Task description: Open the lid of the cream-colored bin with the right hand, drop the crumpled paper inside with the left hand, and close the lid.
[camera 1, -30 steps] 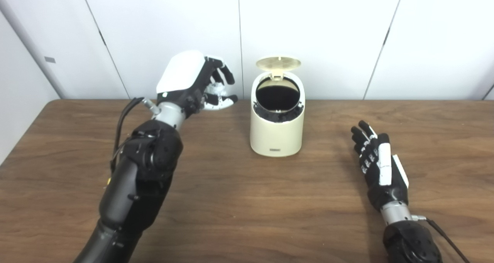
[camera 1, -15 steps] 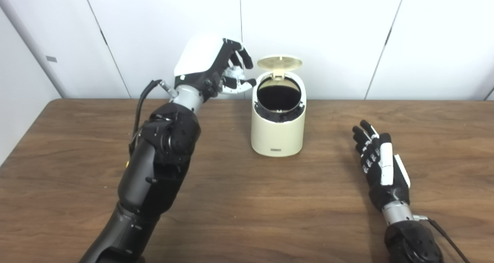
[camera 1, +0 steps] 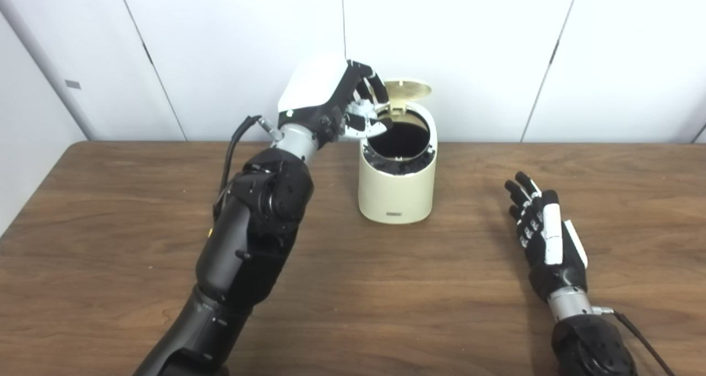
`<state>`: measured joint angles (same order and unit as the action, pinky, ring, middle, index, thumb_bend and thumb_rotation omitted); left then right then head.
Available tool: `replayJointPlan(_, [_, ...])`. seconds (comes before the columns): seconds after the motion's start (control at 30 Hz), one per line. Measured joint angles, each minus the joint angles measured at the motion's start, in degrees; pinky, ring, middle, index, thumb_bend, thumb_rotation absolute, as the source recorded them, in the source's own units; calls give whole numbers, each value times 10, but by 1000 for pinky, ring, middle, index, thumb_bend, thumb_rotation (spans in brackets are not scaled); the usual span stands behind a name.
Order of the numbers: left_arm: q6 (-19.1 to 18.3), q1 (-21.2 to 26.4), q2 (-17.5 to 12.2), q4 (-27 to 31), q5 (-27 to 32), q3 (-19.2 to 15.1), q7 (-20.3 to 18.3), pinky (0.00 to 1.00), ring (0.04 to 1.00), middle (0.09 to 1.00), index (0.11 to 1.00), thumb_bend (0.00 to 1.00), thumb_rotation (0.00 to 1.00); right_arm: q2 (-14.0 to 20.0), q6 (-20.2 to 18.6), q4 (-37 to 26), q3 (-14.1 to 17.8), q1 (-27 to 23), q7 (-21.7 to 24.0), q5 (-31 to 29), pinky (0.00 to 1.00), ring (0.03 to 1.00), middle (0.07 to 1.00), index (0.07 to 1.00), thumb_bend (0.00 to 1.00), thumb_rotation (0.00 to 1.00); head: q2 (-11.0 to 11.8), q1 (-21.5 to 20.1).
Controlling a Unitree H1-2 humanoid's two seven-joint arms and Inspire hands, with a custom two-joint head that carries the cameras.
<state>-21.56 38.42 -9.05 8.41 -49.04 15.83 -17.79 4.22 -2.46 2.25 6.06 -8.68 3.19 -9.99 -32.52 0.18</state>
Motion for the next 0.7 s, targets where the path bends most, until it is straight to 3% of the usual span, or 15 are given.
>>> replayJointPlan(0.37, [22,1,16,-61,2,17,49,290,380,488,512,468,0,0,-16,-9,1,1,0,-4,1000,980,909,932,581,1000,-4,5])
replayJointPlan(0.7, [22,1,32,-104,2,31,78,302,380,492,504,469,0,1,-17,-10,1,1,0,-7,1000,977,902,920,611,1000,-3,3])
